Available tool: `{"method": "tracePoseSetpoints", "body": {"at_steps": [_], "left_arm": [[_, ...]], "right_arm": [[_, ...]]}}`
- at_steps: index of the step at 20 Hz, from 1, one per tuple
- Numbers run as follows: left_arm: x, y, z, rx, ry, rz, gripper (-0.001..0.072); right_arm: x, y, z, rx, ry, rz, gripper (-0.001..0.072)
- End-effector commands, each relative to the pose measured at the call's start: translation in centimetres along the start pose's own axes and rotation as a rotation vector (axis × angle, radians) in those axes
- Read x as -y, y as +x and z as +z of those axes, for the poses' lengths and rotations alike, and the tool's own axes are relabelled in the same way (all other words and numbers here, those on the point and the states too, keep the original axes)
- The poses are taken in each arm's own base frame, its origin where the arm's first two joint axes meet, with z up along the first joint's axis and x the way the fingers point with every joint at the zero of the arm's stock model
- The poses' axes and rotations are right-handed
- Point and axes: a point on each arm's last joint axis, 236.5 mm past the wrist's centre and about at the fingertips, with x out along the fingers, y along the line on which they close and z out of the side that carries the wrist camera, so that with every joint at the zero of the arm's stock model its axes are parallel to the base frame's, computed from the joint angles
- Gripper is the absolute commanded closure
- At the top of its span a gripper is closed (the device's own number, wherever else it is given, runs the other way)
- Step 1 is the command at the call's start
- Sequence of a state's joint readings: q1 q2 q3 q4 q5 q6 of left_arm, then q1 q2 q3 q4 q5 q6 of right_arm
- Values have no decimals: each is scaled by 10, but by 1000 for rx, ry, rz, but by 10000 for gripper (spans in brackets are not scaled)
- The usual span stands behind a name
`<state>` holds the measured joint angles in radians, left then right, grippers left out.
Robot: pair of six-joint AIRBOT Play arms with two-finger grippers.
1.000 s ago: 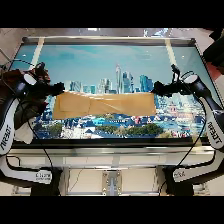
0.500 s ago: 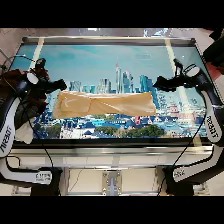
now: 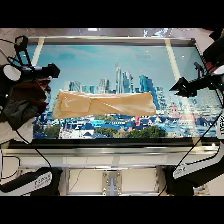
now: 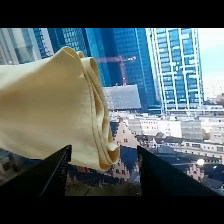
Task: Fold the shirts.
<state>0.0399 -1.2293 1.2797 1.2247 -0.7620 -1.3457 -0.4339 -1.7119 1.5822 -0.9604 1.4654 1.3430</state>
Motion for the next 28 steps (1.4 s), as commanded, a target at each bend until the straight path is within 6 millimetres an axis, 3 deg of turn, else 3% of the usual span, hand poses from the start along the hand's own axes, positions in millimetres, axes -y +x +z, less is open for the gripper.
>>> {"method": "tracePoseSetpoints", "body": {"at_steps": [1,4,7,14,19,20,21,22,23,24,25,26,28], "left_arm": [[36,-9,12,53,160,-51,36],[74,-7,19,102,261,-102,36],[95,-7,26,147,284,-127,36],[99,-7,25,145,286,-134,36],[99,-7,19,120,289,-140,36],[100,-6,15,104,290,-144,36],[100,-6,11,87,292,-148,36],[100,-4,5,64,293,-153,35],[101,-1,-2,35,293,-159,81],[101,2,-11,1,294,-166,257],[100,6,-20,-36,294,-172,554],[102,13,-32,-79,277,-189,695],[122,30,-58,-168,180,-282,693]], "right_arm": [[13,19,-8,-83,53,150,179],[22,54,-12,-144,61,202,177],[13,82,-14,-178,49,260,178],[-18,137,-21,-223,-36,214,181],[-45,156,-45,-314,-97,203,186],[-51,158,-51,-335,-109,207,209],[-57,160,-57,-356,-123,210,280],[-62,162,-61,-368,-133,213,401],[-69,163,-65,-384,-142,225,621],[-76,161,-69,-396,-148,239,703],[-85,155,-71,-404,-156,260,702],[-95,146,-73,-402,-172,277,703],[-114,121,-69,-362,-219,284,703]]}}
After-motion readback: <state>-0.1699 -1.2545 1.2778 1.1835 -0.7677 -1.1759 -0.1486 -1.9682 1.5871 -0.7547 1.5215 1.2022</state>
